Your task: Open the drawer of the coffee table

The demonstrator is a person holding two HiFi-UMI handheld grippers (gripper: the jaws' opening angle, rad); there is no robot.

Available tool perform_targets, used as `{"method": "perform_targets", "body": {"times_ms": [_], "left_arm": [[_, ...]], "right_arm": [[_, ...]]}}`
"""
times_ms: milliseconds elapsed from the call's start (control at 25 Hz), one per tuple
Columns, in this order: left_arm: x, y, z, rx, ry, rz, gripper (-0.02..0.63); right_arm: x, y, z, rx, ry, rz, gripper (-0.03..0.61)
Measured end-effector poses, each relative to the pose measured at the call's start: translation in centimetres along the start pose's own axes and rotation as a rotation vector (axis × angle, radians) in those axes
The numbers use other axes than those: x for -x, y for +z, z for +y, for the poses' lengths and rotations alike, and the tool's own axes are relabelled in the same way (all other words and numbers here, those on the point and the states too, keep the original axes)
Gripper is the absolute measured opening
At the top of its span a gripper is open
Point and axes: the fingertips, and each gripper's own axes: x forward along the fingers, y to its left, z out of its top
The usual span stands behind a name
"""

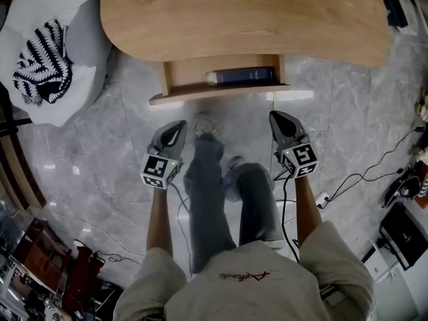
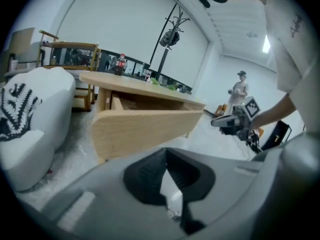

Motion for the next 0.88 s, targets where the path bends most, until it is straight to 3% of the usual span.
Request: {"method": "perform_targets", "body": {"times_ms": [400, 880], "left_arm": [[10.8, 14.6, -7.9, -0.006, -0.031, 0.002, 0.0], [17.8, 30.7, -16.8, -0.038, -0.017, -0.073, 0.0]], "right_arm": [[12.2, 14.5, 6.2, -0.003, 0.001, -0.005, 0.005], [23.2, 30.6, 9.9, 0.053, 0.046, -0.116, 0.005]]}}
